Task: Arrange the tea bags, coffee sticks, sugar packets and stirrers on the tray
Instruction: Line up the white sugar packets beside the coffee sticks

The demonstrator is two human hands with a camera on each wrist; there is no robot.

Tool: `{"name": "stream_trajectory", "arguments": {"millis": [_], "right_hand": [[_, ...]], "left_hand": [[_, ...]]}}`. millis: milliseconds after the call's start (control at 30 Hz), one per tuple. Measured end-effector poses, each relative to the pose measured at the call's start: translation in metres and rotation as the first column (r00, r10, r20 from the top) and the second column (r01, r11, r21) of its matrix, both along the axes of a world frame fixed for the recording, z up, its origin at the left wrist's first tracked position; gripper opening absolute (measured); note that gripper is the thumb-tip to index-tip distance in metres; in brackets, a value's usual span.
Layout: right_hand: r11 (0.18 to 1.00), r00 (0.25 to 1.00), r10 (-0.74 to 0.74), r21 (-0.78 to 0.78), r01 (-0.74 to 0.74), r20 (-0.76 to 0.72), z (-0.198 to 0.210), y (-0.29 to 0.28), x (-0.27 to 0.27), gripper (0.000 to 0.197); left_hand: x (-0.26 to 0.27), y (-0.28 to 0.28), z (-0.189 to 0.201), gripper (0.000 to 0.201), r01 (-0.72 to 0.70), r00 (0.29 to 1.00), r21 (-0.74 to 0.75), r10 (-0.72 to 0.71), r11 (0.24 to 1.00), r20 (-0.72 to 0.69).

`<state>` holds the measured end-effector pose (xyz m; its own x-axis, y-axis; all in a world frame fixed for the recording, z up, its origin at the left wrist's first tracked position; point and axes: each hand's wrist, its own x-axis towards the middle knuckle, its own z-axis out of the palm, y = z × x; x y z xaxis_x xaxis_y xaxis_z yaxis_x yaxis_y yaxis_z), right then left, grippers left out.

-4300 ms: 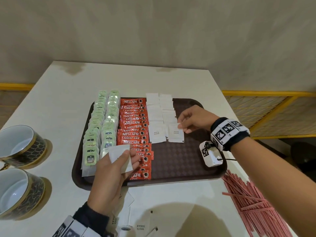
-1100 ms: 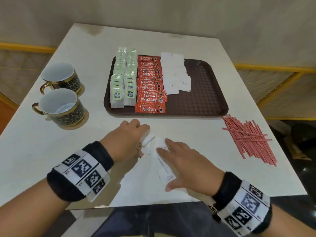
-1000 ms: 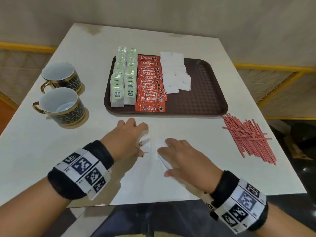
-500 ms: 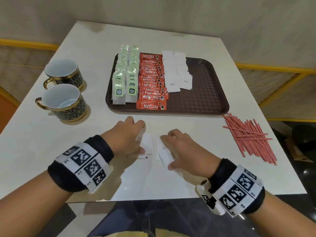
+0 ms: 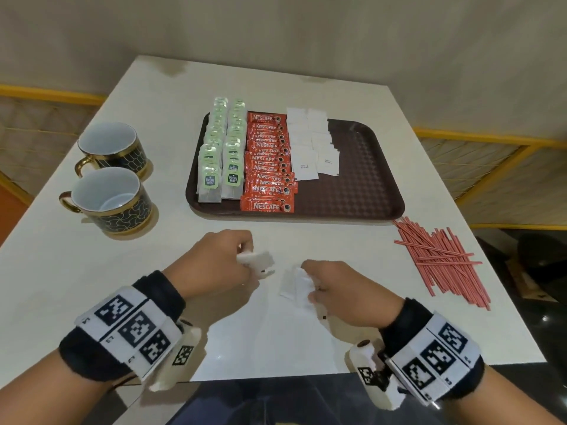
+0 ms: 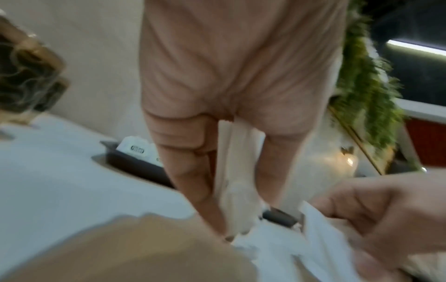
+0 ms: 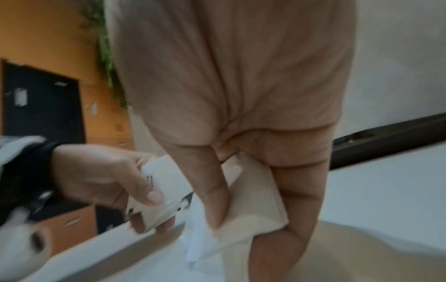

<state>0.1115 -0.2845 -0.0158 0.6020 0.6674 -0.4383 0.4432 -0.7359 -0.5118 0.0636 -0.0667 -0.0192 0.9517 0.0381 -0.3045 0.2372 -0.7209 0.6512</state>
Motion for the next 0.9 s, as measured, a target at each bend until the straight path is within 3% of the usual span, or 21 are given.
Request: {"name": "stream_trajectory", "arguments": {"millis": [33,67,133,233,267,333,400,500,600,700,767,900], "right_hand": [[0.998,0.999,-0.045,0.034,0.044,0.021,0.007,-0.002,0.006,0.019],[0.991,0.994,-0.106,0.086,0.102,0.039,0.016,-0.002,0.012,0.023],[0.936,0.967,-0.254,0.254,0.245,0.003,0.035,-0.001,0.022,0.024],[0.799,0.915,-0.338,0.446,0.403,-0.222,0.053,0.007,0.028,0.031],[0.780,0.908,-0.314,0.470,0.414,-0.278,0.056,0.012,0.028,0.035],[0.786,0.913,-0.237,0.487,0.381,-0.331,0.056,0.023,0.024,0.039],[0.827,0.941,-0.212,0.465,0.317,-0.264,0.053,0.034,0.021,0.039],[0.875,0.974,-0.226,0.439,0.204,-0.001,0.051,0.042,0.025,0.038],[0.912,0.966,-0.189,0.397,0.105,0.179,0.050,0.044,0.030,0.045],[0.915,0.953,-0.216,0.386,0.121,0.213,0.047,0.043,0.033,0.057],[0.899,0.933,-0.273,0.406,0.161,0.233,0.044,0.041,0.037,0.060],[0.788,0.903,-0.427,0.513,0.340,0.057,0.042,0.036,0.041,0.043]], "left_hand": [[0.002,0.001,0.004,0.017,-0.111,0.994,-0.179,0.108,0.978,-0.023],[0.004,0.002,0.007,0.023,-0.213,0.977,-0.386,0.195,0.898,-0.087],[0.009,0.000,0.014,0.034,-0.359,0.933,-0.695,0.246,0.623,-0.262],[0.018,-0.009,0.023,0.042,-0.467,0.877,-0.858,0.238,0.215,-0.418],[0.021,-0.013,0.024,0.042,-0.482,0.865,-0.869,0.221,0.109,-0.451],[0.023,-0.022,0.027,0.039,-0.456,0.882,-0.890,0.126,-0.017,-0.455],[0.024,-0.027,0.027,0.037,-0.449,0.891,-0.889,0.031,-0.087,-0.453],[0.025,-0.025,0.024,0.049,-0.468,0.883,-0.866,-0.050,-0.174,-0.467],[0.025,-0.022,0.021,0.050,-0.434,0.901,-0.884,-0.071,-0.174,-0.429],[0.029,-0.021,0.015,0.047,-0.448,0.894,-0.884,-0.048,-0.135,-0.446],[0.032,-0.019,0.009,0.052,-0.452,0.890,-0.877,-0.021,-0.160,-0.455],[0.037,-0.018,0.004,0.052,-0.403,0.901,-0.891,0.082,-0.209,-0.426]]}}
